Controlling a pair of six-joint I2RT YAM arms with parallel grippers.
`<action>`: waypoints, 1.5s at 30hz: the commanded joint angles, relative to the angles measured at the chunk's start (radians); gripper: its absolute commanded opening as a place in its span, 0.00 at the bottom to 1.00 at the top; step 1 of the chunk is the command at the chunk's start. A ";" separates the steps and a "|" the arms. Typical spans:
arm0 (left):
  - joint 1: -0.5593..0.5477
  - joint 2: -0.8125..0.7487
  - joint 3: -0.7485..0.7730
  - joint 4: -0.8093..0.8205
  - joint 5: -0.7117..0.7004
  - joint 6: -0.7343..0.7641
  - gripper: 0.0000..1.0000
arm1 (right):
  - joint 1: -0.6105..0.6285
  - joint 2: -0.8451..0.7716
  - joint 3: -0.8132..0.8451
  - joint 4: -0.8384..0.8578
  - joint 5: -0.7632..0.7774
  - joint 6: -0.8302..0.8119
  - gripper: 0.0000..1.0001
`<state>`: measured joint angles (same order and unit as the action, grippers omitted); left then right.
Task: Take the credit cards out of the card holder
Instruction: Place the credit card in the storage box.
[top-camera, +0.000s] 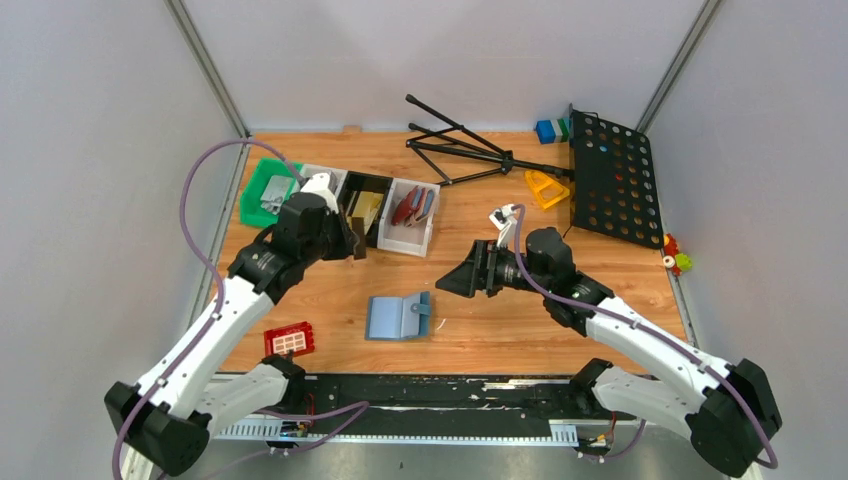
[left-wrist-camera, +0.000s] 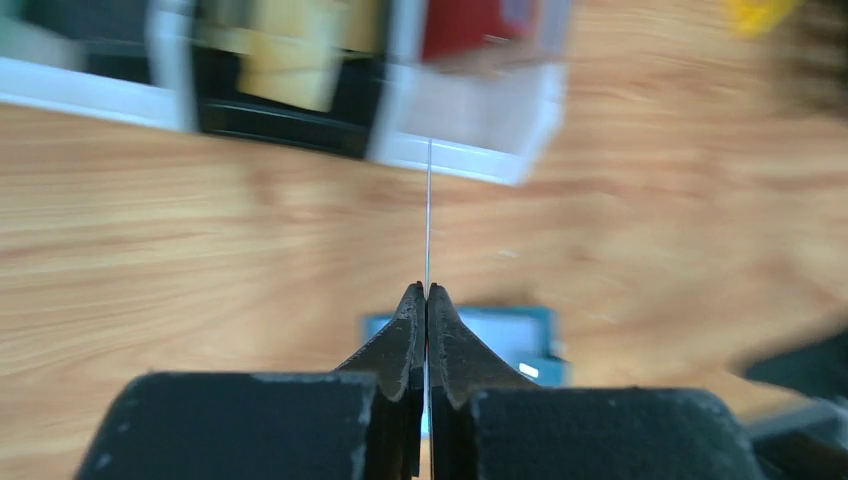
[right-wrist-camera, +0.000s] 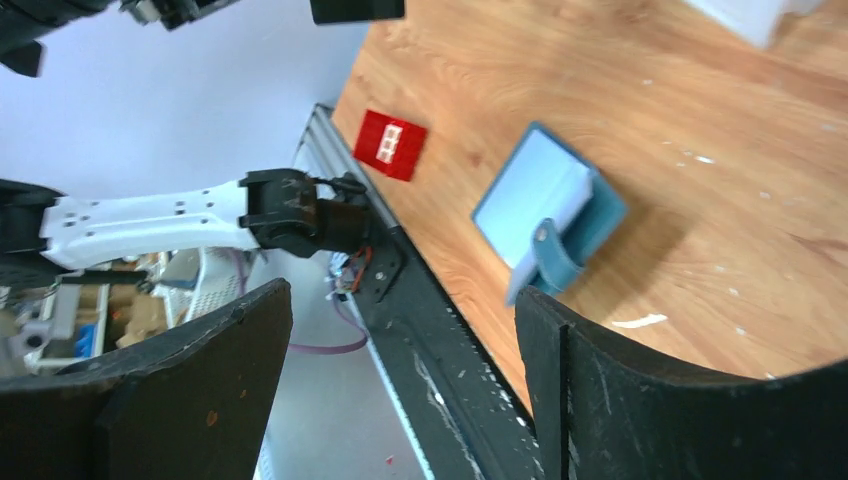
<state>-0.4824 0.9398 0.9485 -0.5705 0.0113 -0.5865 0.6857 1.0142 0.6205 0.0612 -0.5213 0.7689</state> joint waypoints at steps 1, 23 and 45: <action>0.005 0.125 0.099 -0.184 -0.494 0.234 0.00 | -0.004 -0.086 0.024 -0.171 0.156 -0.108 0.82; 0.112 0.799 0.370 0.310 -0.822 0.818 0.00 | -0.004 -0.237 0.008 -0.319 0.244 -0.187 0.81; 0.139 0.525 0.366 -0.094 -0.330 0.402 0.56 | -0.003 0.074 0.061 -0.325 0.265 -0.194 0.80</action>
<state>-0.3450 1.6615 1.4178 -0.6224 -0.5919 0.0021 0.6857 1.0172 0.6239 -0.2764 -0.2581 0.5987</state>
